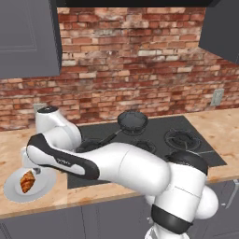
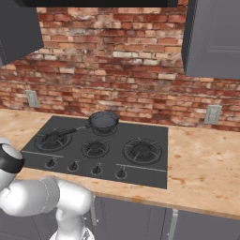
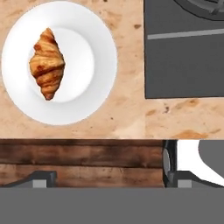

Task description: Pick the croissant and place it on the pan. Then turn on the stove to warm the croissant.

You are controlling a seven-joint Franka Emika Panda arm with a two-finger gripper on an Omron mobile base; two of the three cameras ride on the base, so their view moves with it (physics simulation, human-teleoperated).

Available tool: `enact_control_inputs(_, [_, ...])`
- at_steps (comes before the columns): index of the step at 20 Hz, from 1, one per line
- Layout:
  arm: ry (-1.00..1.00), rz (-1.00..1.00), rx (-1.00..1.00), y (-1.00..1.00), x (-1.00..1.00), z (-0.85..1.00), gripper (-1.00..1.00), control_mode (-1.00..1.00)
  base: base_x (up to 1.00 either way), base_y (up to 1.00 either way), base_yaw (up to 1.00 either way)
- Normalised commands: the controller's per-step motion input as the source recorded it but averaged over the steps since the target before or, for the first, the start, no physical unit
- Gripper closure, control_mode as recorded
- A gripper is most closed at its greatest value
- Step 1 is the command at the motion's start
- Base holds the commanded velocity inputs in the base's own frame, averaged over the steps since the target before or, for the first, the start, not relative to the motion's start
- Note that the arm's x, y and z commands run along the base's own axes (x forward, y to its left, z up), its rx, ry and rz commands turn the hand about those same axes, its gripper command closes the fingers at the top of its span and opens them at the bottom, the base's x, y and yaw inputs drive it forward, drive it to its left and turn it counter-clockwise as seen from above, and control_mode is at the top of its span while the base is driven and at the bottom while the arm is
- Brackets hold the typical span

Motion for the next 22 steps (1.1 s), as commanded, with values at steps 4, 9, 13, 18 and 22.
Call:
enact_control_inputs(4, [0.02, -0.04, -0.01, 0.39, 0.26, -0.41, -1.0, -1.0, 0.0, 0.0, 0.0])
enact_control_inputs(9, [0.11, -0.01, -0.01, 0.51, 0.28, -0.37, -1.0, -1.0, 0.0, 0.0, 0.0])
enact_control_inputs(13, [0.14, -0.01, 0.0, 0.56, 0.33, -0.18, -1.0, -1.0, 0.0, 0.0, 0.0])
enact_control_inputs(18, [0.08, -0.04, 0.0, 0.36, 0.37, -0.08, -1.0, -1.0, 0.0, 0.0, 0.0])
enact_control_inputs(22, [0.0, -0.07, 0.0, 0.05, 0.35, -0.21, -1.0, -1.0, 0.0, 0.0, 0.0])
